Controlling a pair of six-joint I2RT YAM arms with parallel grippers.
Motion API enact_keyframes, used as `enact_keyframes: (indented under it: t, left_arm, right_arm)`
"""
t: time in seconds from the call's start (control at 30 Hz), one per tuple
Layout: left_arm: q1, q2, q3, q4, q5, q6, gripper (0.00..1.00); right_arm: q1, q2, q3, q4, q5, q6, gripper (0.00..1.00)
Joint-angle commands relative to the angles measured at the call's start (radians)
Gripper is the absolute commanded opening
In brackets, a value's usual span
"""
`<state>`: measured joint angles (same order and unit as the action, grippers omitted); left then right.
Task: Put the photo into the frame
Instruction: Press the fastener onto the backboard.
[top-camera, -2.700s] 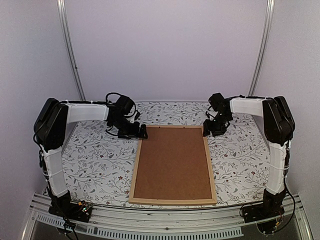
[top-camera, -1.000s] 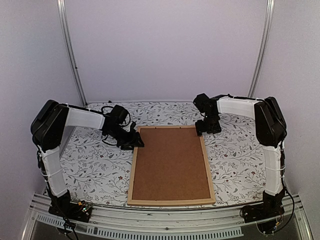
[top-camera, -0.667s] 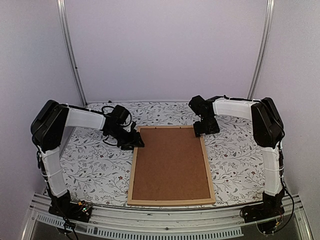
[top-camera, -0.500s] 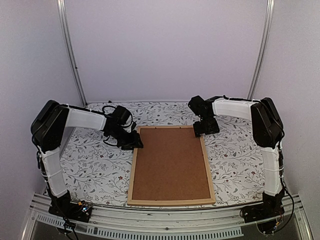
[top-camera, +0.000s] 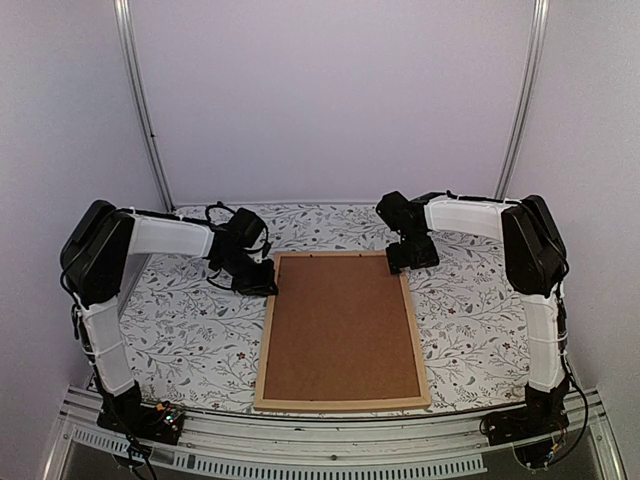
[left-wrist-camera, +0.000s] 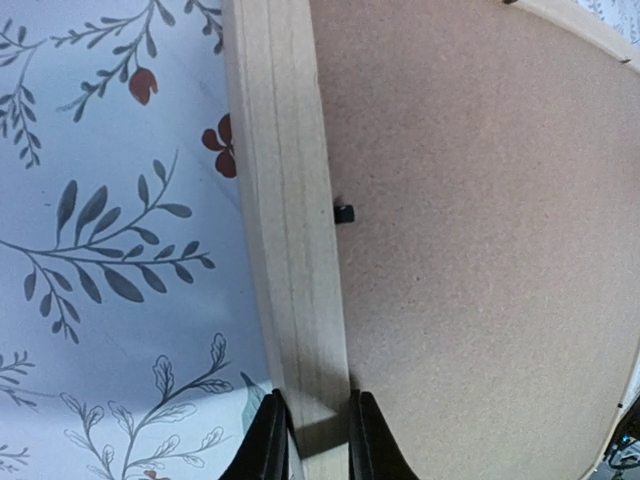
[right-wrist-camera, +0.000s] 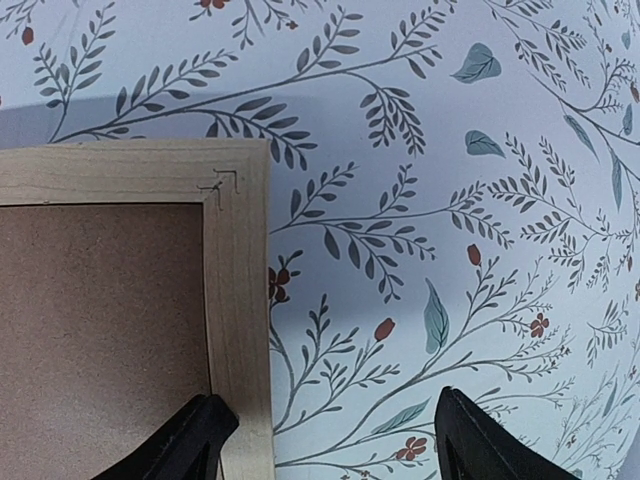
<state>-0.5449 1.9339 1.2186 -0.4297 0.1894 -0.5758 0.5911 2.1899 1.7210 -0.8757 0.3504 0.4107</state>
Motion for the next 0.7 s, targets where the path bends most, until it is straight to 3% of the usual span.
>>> enact_keyframes:
  t: [0.0,0.43,0.67]
  left_arm:
    - [-0.036,0.051,0.005,0.018,-0.019,0.06,0.0]
    - [-0.05,0.026,-0.07,0.086,-0.067,-0.007,0.0]
    - [-0.05,0.019,-0.08,0.104,-0.073,-0.011,0.0]
  right_arm:
    - [0.067,0.081,-0.023,0.023,-0.183,-0.01,0.77]
    - [0.039,-0.075,-0.027,0.034,-0.242,-0.008,0.86]
    - [0.036,-0.154,-0.062,-0.025,-0.195,0.012,0.86]
